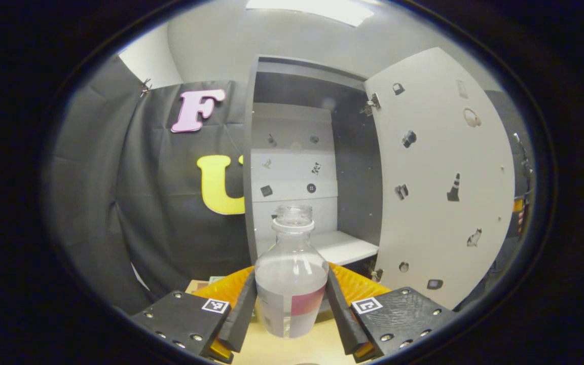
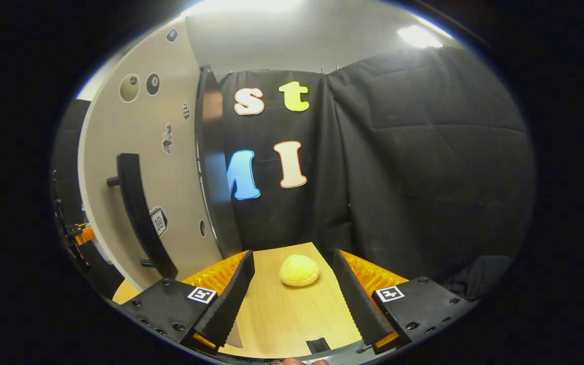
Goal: Open the cabinet door with the right hand, grasp the bottle in the cabinet with the left hand and place it on the coaster, then close the cabinet door with the right hand.
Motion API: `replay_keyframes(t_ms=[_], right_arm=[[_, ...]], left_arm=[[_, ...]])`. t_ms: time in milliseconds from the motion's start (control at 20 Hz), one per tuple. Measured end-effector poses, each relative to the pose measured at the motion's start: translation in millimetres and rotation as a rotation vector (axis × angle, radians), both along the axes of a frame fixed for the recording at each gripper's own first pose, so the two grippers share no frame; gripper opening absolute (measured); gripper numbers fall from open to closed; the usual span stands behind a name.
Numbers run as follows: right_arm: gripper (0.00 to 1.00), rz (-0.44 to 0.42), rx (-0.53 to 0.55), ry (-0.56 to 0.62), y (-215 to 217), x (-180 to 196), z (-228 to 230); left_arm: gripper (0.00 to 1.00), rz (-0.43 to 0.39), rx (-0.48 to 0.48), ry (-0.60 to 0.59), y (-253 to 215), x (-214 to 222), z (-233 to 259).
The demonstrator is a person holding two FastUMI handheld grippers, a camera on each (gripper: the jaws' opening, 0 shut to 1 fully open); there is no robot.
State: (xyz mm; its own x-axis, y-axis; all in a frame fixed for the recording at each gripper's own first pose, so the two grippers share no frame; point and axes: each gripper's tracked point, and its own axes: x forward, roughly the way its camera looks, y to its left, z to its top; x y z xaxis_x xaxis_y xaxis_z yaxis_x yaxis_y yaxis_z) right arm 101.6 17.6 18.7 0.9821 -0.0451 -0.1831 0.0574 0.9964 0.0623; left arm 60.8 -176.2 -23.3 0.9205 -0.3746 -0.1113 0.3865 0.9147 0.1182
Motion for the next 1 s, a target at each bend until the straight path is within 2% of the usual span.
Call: replay_keyframes(t_ms=[50, 250, 300, 350, 500, 700, 750, 1000], right_arm=[[0.98, 0.0, 0.001, -0.003, 2.8, -2.4, 2.3], [0.98, 0.049, -0.06, -0.002, 24.4, -5.2, 1.8], [0.93, 0.059, -0.069, -0.003, 26.7, -4.3, 1.4], [0.98, 0.071, -0.064, -0.003, 31.0, -2.2, 0.7], [0.98, 0.09, -0.05, 0.003, 33.0, 8.0, -1.5], [0.98, 0.094, -0.06, -0.005, 28.9, 20.0, 3.7], [0.93, 0.091, -0.06, -0.006, 27.8, 23.2, 4.3], [0.93, 0.039, -0.007, 0.02, 15.7, 26.3, -9.1]], left_arm=[[0.75, 0.012, 0.001, 0.009, 6.6, -6.3, -8.3], [0.73, 0.076, -0.002, 0.034, 32.6, -20.3, -36.0], [0.71, 0.089, -0.007, 0.037, 36.6, -23.2, -43.5], [0.71, 0.101, -0.008, 0.032, 39.2, -24.4, -49.7], [0.73, 0.139, 0.013, 0.023, 42.8, -29.1, -80.5], [0.73, 0.18, -0.004, 0.032, 35.6, -42.6, -135.5], [0.73, 0.193, -0.005, 0.036, 34.3, -46.2, -150.5], [0.71, 0.212, 0.028, 0.06, 23.5, -67.4, -228.1]])
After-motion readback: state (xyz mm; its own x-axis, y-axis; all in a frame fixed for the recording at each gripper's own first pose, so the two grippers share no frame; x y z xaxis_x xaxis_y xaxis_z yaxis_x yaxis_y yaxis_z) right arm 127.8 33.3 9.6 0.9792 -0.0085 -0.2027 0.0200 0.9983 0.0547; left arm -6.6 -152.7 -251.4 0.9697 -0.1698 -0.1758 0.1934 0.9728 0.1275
